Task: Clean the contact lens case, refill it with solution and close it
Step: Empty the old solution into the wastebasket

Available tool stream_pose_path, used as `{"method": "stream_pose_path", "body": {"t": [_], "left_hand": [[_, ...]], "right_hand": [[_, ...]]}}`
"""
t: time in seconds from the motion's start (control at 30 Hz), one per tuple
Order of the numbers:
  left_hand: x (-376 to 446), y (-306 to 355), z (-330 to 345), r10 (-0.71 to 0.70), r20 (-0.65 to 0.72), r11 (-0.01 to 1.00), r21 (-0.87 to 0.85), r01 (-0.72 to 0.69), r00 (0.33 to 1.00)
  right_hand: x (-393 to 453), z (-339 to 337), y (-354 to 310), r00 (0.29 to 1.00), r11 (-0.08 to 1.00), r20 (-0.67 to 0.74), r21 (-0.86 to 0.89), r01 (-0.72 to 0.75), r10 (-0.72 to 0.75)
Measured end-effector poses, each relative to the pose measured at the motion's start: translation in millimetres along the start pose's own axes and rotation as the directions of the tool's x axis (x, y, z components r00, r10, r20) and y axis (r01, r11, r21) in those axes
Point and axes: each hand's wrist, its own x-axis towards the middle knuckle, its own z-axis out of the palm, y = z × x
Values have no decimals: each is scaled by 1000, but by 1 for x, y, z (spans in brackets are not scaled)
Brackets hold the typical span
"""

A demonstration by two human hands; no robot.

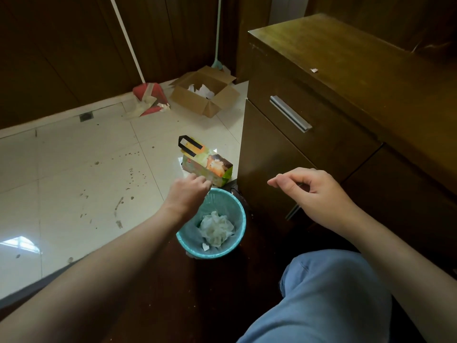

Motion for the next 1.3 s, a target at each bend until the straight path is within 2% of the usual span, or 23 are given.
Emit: {"method": "stream_pose_path", "body": {"t": [0.13,0.2,0.23,0.3,0.37,0.43,0.53,0.67,0.8,0.97,1.1,1.3], "left_hand": [[4,-4,2,-39,-29,999,-3,39,999],[7,-7,3,-20,18,995,-96,22,1000],[8,-7,3,3,62,979,-204,10,998],[8,-5,-3,42,129,886,-463,23,991],[7,-3,-13,32,142,762,-644,68,989],[7,0,-25,19,117,638,-766,78,993],[8,6,-53,38,46,511,-859,20,998],[13,23,-107,29,-86,403,-911,-90,996],[26,61,-167,39,-251,376,-893,-247,967],[42,137,-234,175,-449,292,-826,-482,876],[55,217,-266,292,-478,204,-815,-543,828],[66,361,-305,510,-442,76,-831,-551,738]], "right_hand": [[-2,-1,-1,1000,1000,-3,2,-2,2],[-3,-2,-3,1000,1000,3,7,-7,7],[-4,-2,-4,1000,1000,2,7,-10,10],[-5,-4,-7,1000,1000,-7,-1,-11,11],[-7,-6,-11,1000,1000,-18,-23,2,-2],[-8,-8,-16,999,998,-25,-58,25,-27],[-11,-13,-27,998,995,-24,-83,58,-60],[-23,-27,-48,992,987,-63,-128,100,-109],[-48,-58,-64,977,986,-162,-118,117,-136],[-103,-122,-64,913,988,-376,-82,134,-156],[-165,-175,-47,841,992,-530,-106,64,-111],[-266,-240,-9,683,971,-730,-162,-177,2]]}}
